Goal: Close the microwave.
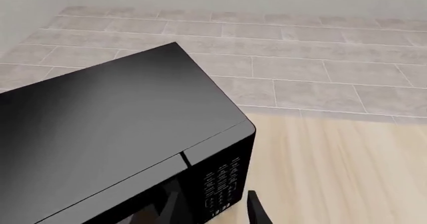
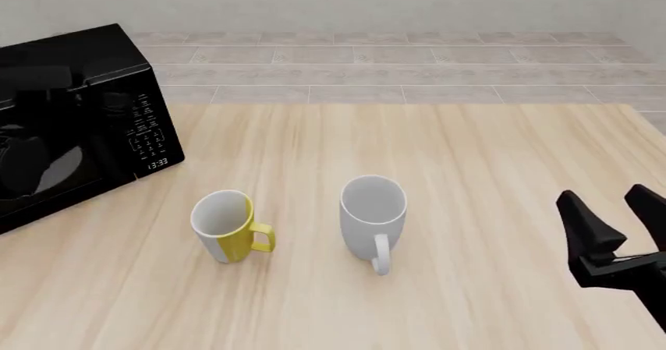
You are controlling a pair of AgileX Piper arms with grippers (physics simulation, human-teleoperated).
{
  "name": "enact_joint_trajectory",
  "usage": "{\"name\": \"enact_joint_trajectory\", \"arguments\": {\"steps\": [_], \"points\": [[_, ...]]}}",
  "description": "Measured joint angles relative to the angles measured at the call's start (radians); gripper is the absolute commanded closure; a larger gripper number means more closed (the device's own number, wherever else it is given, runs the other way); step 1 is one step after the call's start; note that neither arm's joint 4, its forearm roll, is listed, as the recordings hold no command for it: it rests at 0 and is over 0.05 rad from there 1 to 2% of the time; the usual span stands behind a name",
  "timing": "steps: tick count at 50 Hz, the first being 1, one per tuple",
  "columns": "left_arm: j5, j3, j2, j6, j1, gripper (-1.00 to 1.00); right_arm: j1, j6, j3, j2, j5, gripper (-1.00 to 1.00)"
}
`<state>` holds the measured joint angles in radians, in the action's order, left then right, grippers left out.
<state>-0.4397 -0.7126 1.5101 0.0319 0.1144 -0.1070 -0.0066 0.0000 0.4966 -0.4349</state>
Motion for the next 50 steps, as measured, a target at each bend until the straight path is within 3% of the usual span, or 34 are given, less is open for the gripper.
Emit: {"name": "enact_joint_trajectory", "arguments": {"steps": [16, 39, 50], "points": [[0.013, 0.118, -0.143, 0.001, -0.027, -1.00, -0.004, 0.000, 0.000, 0.069, -0.065, -1.00], [0.110, 0.232, -0.422, 0.028, -0.074, -1.00, -0.003, -0.003, 0.000, -0.034, 0.032, -1.00], [0.198, 0.260, -0.578, 0.044, -0.105, -1.00, -0.005, -0.004, 0.000, -0.034, 0.033, -1.00]]}}
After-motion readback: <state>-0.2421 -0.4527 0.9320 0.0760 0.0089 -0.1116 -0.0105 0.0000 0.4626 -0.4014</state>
